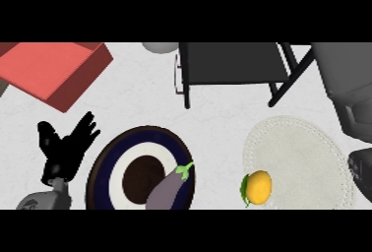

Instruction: Pick the tomato from the placemat and place it in the tiered shelf

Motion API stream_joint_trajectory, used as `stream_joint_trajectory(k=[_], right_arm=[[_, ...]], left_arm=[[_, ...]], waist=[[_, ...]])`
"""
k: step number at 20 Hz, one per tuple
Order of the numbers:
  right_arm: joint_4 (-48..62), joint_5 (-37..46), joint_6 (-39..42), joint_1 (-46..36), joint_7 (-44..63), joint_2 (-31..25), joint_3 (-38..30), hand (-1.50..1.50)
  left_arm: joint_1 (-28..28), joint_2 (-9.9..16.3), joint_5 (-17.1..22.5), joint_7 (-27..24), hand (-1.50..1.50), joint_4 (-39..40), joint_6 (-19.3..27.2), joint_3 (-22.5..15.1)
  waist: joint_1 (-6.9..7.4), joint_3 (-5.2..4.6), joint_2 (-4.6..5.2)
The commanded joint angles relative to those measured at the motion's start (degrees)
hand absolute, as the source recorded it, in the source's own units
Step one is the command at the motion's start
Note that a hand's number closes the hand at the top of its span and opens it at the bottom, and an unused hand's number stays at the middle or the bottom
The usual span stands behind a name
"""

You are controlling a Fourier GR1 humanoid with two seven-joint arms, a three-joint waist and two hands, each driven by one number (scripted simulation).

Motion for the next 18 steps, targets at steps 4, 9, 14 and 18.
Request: stream_joint_trajectory(k=[4,9,14,18], right_arm=[[-3.0,-8.59,-2.18,0.13,-1.25,0.14,-7.62,-1.5],[-3.49,-12.88,-6.9,-0.04,-1.15,-1.19,-12.75,-1.5],[-6.26,-9.77,-13.98,0.57,0.81,-3.99,-11.61,-1.5],[-4.34,-8.63,-15.4,-0.12,4.63,-11.48,-13.64,-1.5]], left_arm=[[3.03,-0.41,-0.2,1.03,0.0,-0.93,-0.83,-1.04],[1.84,1.1,0.94,-1.05,0.0,2.97,-2.3,1.36],[1.51,-0.05,0.28,-0.66,0.0,2.52,-1.25,0.73],[2.31,0.5,1.11,2.62,0.0,-1.68,-1.15,0.85]], waist=[[-0.19,-0.28,-0.04],[-0.47,-0.32,0.13],[-1.0,-0.34,-0.1],[-0.57,-0.31,-0.1]])
